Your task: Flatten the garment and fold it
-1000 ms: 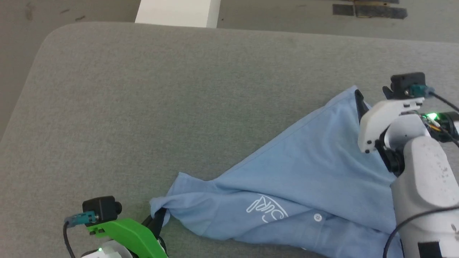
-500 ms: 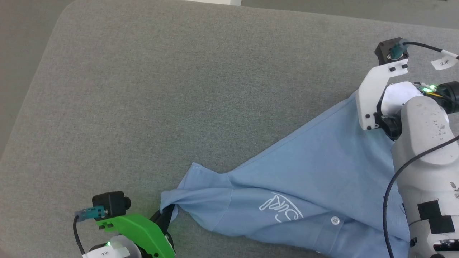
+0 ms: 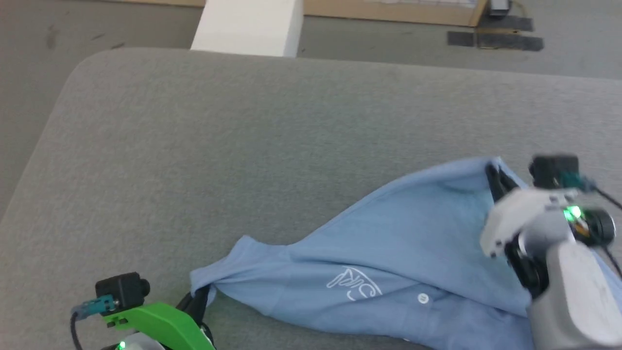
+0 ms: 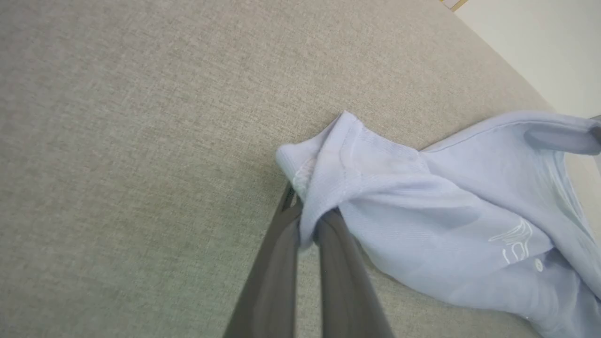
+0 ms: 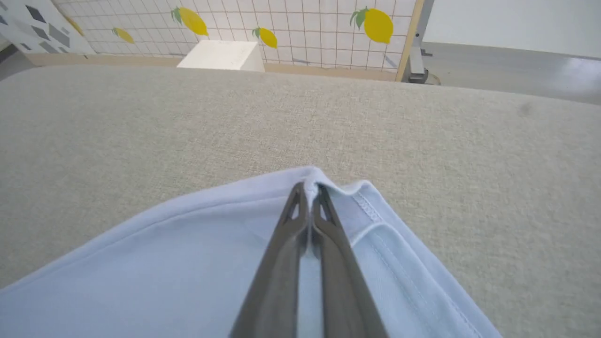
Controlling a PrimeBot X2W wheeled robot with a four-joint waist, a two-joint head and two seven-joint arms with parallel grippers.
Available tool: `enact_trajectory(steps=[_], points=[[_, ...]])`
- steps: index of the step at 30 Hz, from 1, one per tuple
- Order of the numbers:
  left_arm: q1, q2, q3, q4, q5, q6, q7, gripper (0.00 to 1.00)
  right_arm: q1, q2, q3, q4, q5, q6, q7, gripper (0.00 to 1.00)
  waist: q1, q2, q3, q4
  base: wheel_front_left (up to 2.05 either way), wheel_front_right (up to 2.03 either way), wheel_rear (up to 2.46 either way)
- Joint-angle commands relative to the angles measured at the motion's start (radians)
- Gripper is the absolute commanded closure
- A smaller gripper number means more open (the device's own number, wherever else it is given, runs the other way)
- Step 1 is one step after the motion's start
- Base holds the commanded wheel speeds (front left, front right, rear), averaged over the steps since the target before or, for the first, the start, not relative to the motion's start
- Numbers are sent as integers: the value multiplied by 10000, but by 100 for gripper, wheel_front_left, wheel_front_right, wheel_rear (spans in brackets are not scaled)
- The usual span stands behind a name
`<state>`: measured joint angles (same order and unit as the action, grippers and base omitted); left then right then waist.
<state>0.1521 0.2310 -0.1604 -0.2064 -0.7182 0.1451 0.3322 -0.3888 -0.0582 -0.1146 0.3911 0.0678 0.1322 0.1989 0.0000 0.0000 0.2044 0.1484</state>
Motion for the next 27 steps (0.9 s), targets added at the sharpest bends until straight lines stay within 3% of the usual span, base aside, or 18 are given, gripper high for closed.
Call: enact_trajectory(steps=[1, 9, 16, 21, 27], points=[[64, 76, 90, -99, 55, 26, -118, 100, 584, 18, -138, -450, 226, -15, 0, 100, 0, 0, -585, -694, 0, 0, 0], [-74, -51, 375, -367, -56, -182, -830, 100, 3383, 75, -907, -3148, 1441, -15, 1069, 100, 0, 0, -854, -1477, 0, 0, 0], [-1726, 259, 811, -639, 294, -351, -1395, 100, 3002, -44, -1128, -5176, 796, -15, 2458, 100, 0, 0, -435, -1940, 0, 0, 0], [-4191, 783, 900, -736, 803, -508, -1340, 100, 1020, -1531, -447, -6148, 387, -15, 3806, 100, 0, 0, 313, -2049, 0, 0, 0], [-7973, 801, 597, -89, 715, -703, -628, 100, -2153, -3359, 571, -5772, 492, -15, 4789, 100, 0, 0, 1629, -2062, 0, 0, 0]])
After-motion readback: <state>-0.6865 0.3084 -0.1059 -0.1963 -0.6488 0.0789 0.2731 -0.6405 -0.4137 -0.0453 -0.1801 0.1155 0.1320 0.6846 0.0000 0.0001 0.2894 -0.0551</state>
